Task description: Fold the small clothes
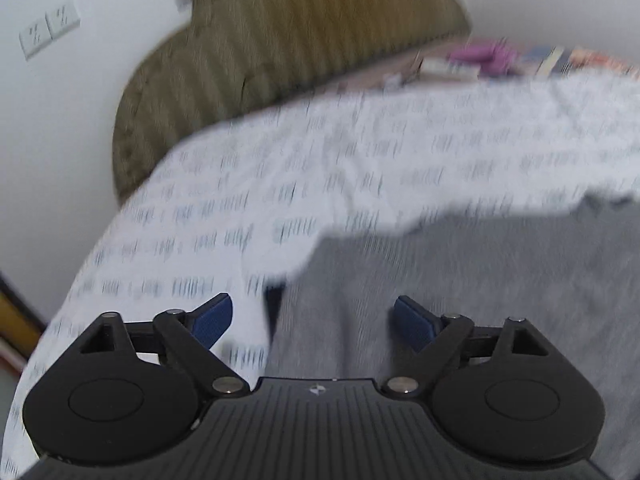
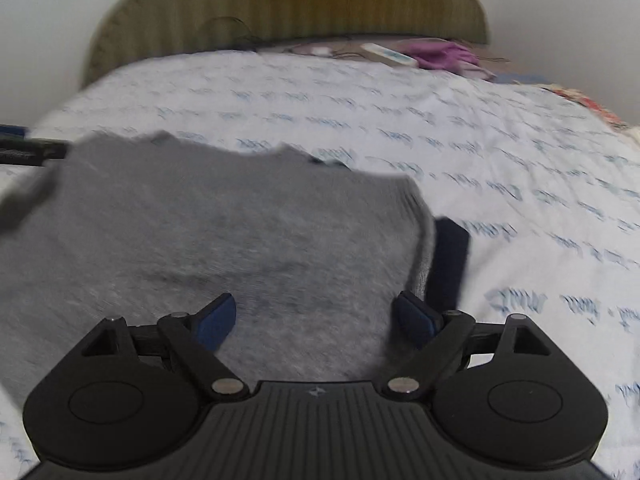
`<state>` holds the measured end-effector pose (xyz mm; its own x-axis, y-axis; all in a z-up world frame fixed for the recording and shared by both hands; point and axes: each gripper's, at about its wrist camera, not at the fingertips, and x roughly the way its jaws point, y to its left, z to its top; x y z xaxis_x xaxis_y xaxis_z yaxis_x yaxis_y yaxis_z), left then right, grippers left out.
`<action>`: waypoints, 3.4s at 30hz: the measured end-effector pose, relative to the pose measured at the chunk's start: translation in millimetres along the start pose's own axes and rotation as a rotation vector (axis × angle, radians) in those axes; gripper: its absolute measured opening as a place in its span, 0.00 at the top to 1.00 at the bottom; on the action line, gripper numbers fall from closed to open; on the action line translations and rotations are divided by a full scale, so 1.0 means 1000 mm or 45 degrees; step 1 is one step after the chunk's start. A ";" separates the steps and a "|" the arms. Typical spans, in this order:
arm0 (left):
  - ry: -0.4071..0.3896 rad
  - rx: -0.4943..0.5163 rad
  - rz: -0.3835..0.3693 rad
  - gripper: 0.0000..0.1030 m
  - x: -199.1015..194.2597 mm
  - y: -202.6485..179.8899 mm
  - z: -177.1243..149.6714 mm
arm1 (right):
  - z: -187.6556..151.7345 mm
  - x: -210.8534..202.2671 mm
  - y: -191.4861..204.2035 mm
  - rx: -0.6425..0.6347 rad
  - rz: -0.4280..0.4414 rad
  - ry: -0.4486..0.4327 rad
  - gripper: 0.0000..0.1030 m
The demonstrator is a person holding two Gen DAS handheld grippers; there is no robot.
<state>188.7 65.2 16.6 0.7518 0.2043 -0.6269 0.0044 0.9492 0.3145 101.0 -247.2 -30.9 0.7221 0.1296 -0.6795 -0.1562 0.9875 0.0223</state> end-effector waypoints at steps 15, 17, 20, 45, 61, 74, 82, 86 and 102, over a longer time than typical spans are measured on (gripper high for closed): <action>0.094 -0.223 -0.105 0.15 -0.049 0.022 -0.061 | -0.046 -0.038 0.039 0.057 -0.041 -0.013 0.02; 0.106 -0.246 -0.119 0.15 -0.049 0.023 -0.069 | -0.049 -0.039 0.041 0.063 -0.062 -0.019 0.02; 0.114 -0.274 -0.130 0.12 -0.052 0.025 -0.079 | -0.053 -0.040 0.045 0.079 -0.100 -0.028 0.00; 0.050 -0.319 -0.135 0.00 -0.055 0.027 -0.105 | -0.074 -0.040 0.052 0.139 -0.170 -0.161 0.00; 0.047 -0.314 -0.148 0.00 -0.055 0.028 -0.106 | -0.073 -0.040 0.049 0.158 -0.155 -0.143 0.00; 0.129 -0.337 -0.208 0.01 -0.059 0.042 -0.097 | -0.059 -0.059 0.076 0.074 -0.102 -0.142 0.00; 0.123 -0.317 -0.191 0.01 -0.063 0.048 -0.090 | -0.050 -0.069 0.113 -0.039 -0.026 -0.185 0.00; 0.114 -0.308 -0.178 0.01 -0.065 0.051 -0.085 | -0.049 -0.070 0.128 -0.066 0.009 -0.184 0.00; 0.085 -0.276 -0.142 0.01 -0.072 0.057 -0.076 | -0.050 -0.075 0.168 -0.147 0.096 -0.184 0.00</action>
<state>84.7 122.4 25.7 0.7092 0.1043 -0.6973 -0.0622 0.9944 0.0854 -12.9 -95.7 -13.3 0.7933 0.2227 -0.5666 -0.2840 0.9586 -0.0209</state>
